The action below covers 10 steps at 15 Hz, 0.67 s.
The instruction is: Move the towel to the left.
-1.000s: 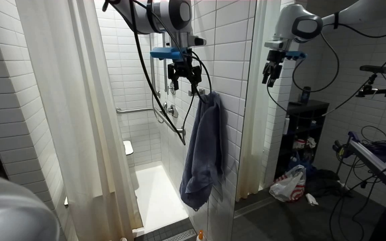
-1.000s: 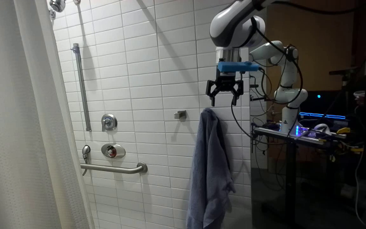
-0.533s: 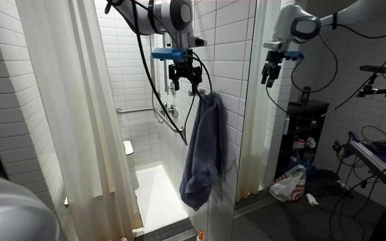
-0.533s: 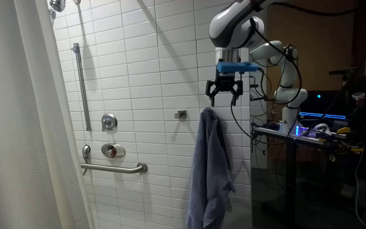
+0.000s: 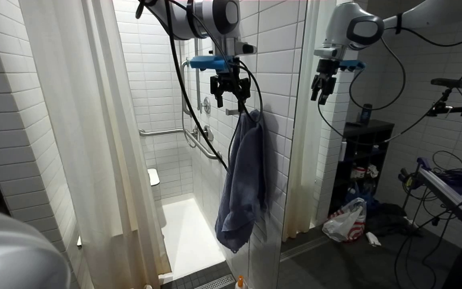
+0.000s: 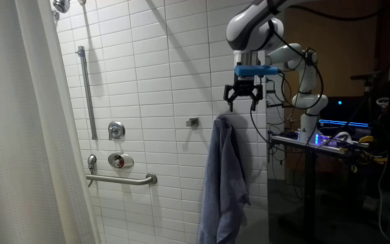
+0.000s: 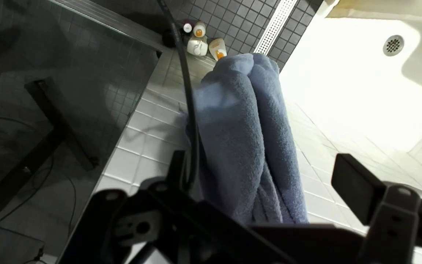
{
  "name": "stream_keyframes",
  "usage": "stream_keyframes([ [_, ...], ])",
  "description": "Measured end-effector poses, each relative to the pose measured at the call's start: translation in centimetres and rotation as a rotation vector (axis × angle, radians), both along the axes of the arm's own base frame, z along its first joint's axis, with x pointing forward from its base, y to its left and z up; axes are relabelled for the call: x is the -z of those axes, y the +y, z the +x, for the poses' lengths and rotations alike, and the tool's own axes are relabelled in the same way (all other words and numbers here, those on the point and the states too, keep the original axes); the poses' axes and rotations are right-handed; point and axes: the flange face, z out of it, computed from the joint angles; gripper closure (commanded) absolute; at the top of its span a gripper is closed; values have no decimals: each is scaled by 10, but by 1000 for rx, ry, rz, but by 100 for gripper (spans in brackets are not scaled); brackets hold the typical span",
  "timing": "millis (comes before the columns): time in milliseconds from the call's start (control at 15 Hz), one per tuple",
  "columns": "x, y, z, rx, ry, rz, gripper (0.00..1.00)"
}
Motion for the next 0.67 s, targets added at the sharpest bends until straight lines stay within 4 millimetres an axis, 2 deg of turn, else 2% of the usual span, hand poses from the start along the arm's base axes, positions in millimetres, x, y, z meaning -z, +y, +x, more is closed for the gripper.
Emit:
stream_keyframes([
  [200,-4,-9,1,74,64,51,0],
  [667,-17,-13,8,418,13,109,0],
])
